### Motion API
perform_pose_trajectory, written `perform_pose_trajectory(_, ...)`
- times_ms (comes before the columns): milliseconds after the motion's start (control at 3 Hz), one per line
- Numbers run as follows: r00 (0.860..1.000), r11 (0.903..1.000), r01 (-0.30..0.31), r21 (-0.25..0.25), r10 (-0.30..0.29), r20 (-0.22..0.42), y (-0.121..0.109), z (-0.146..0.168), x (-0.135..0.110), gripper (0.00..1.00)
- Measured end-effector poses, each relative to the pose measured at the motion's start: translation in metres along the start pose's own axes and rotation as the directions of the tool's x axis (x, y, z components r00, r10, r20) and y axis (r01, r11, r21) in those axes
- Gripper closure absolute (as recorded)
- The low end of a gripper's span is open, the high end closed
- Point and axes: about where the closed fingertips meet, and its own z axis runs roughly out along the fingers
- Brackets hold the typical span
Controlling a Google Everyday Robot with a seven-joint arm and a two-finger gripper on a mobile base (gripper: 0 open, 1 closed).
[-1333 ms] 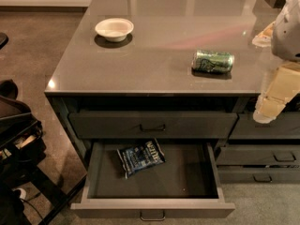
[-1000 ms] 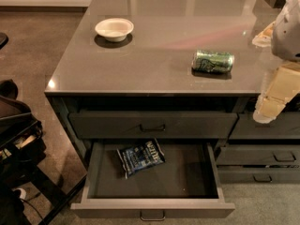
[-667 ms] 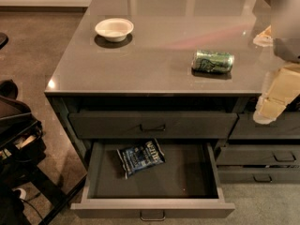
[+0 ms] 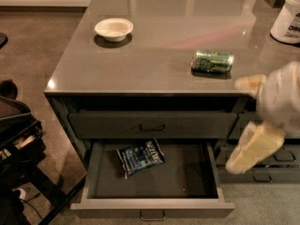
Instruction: Pick blue chip bag from middle drawer and place on counter
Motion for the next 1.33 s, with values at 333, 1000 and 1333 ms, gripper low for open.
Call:
perform_pose_trajectory(333, 0.987, 0.9867, -0.109, -0.121, 0.121, 0.101, 0.032, 0.101, 0.02, 0.0)
perform_pose_trajectory(1000, 0.976, 0.9673, -0.173, -0.185, 0.194, 0.102, 0.057, 0.166, 0.049, 0.0)
perform_pose_trajectory(1333, 0.962, 0.9623, -0.217, -0.164, 0.24, 0.132, 0.06, 0.188, 0.054, 0.0)
